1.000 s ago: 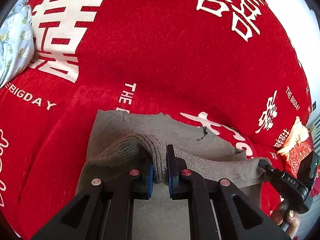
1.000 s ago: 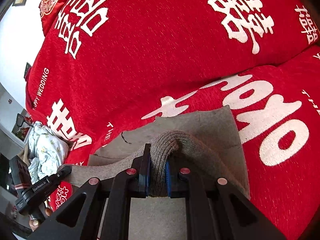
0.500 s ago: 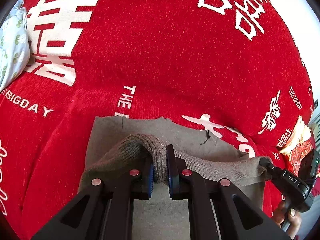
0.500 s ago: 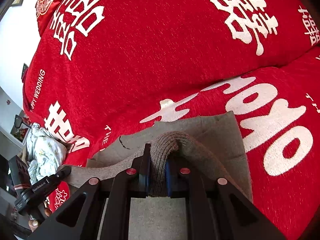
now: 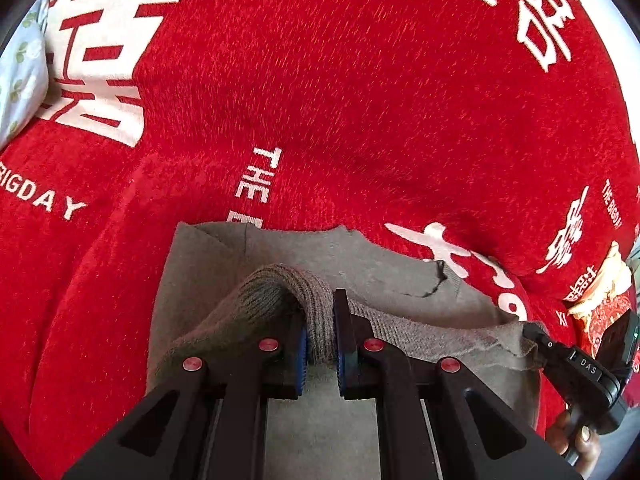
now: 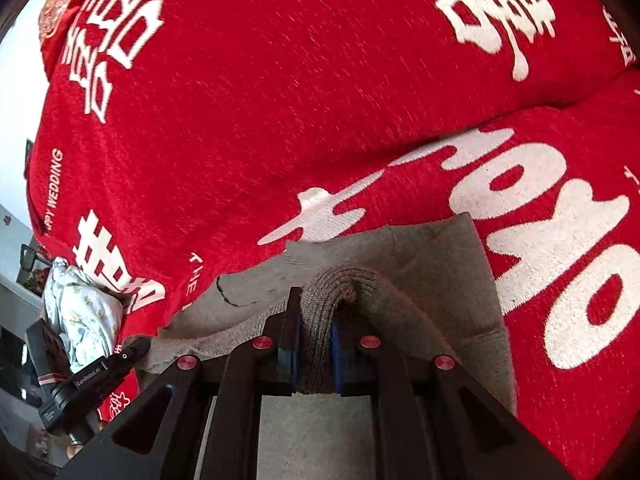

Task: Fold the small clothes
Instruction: 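Hold the folded hem down on the sweater with both tools, then open both tools to release the folded hem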

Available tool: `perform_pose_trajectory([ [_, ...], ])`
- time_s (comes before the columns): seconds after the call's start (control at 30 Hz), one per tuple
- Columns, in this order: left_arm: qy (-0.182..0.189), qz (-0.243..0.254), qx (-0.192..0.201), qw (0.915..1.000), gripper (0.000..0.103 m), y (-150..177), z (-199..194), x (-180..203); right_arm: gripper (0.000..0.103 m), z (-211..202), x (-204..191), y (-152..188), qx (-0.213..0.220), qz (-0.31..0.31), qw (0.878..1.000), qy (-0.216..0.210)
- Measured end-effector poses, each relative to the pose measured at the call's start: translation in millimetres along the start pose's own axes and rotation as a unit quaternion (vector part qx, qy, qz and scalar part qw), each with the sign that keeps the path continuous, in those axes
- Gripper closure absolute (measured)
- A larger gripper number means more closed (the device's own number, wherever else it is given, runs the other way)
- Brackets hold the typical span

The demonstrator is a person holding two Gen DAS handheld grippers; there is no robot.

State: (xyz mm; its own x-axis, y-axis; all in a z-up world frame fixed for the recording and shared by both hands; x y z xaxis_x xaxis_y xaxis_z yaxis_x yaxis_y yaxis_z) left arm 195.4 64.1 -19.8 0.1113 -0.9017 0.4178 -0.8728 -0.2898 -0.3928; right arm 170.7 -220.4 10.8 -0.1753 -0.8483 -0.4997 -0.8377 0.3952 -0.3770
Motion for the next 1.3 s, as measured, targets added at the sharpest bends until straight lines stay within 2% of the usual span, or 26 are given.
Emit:
perform_pose_trajectory([
  [0.5,-0.017,-0.003,-0.033,0.9993,0.091,0,36,-7,0.09,33,20,-4,-0.027,0.039,0.999,-0.007],
  [1.13,-0.029,0.005,-0.055,0.998,0.09,4,43,-8,0.088,40,24,-4,-0.048,0.055,0.997,-0.007],
  [1.17,-0.031,0.007,-0.059,0.9978,0.088,5,44,-8,0.088,40,24,-5,-0.05,0.059,0.997,-0.01],
  [1.2,-0.031,0.008,-0.063,0.9975,0.08,6,45,-8,0.088,41,24,-5,-0.052,0.061,0.997,-0.011],
  [1.27,-0.018,0.01,-0.068,0.9975,0.058,7,46,-4,0.085,41,24,-5,-0.054,0.062,0.997,-0.014],
  [1.3,-0.013,0.011,-0.07,0.9974,0.04,8,46,-2,0.084,41,23,-6,-0.056,0.062,0.996,-0.017],
])
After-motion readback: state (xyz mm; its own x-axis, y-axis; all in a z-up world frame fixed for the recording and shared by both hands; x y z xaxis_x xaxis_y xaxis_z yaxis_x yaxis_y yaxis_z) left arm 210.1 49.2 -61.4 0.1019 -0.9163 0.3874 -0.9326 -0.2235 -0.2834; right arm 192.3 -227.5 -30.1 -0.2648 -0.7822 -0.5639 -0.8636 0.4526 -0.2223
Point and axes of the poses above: each gripper's, at about its wrist camera, not at the fingertips, and z roughly the way its jaws point, x to its right, y to its underside, the point moved 9 cm from there along z, roughly the way its jaws point, and after that the axes turned 4 degrees about -x, right-handed, at the moved point
